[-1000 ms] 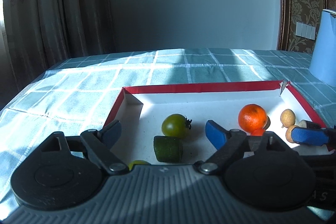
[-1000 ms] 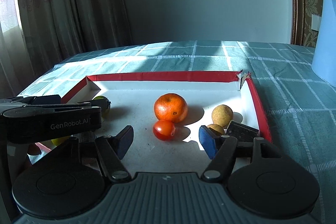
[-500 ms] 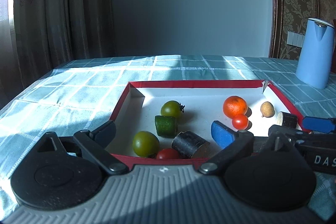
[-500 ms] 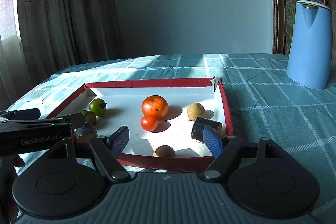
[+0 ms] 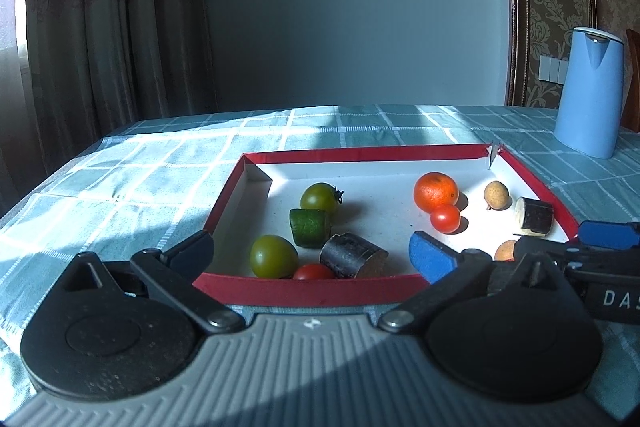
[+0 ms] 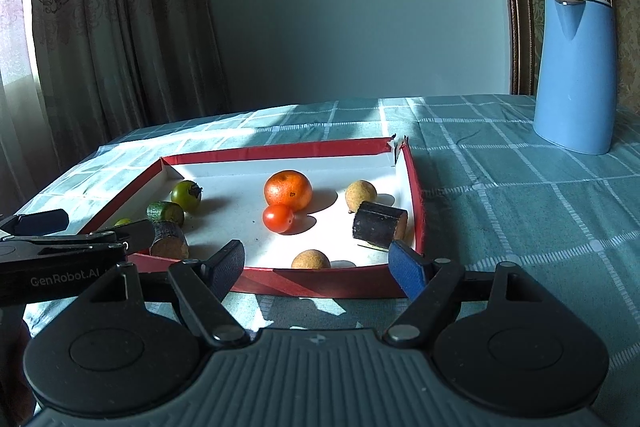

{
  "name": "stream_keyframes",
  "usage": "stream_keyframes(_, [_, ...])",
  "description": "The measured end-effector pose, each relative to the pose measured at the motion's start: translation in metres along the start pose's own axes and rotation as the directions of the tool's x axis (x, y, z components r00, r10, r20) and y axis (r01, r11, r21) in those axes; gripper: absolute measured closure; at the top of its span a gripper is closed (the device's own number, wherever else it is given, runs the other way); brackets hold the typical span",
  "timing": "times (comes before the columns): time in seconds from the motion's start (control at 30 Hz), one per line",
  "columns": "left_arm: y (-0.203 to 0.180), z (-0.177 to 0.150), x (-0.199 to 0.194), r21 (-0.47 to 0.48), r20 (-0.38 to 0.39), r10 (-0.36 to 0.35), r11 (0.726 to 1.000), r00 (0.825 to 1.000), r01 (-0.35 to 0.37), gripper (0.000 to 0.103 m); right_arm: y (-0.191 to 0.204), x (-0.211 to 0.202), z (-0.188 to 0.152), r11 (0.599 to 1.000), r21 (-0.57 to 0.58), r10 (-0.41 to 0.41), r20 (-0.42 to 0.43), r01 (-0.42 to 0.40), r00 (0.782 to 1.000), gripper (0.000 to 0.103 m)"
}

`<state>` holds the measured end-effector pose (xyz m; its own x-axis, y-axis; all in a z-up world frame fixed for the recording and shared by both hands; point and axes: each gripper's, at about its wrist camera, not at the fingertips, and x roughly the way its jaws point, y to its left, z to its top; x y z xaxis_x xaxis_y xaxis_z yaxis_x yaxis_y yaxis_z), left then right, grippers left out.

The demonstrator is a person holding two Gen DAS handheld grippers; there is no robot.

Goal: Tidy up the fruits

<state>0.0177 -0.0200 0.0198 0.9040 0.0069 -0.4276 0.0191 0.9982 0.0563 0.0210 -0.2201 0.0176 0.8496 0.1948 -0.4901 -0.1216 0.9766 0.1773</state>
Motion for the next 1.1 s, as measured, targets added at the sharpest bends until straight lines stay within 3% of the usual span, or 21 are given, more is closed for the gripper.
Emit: stream_keyframes(1.1, [0.0006,-0.0023,-0.0011,0.012,-0.002,0.028,1.000,1.000,-0.028,0.000,0.0100,0.0030,-0.0061,0.999,-0.051,0.011,-0.031,-0.012,0.999,0.024])
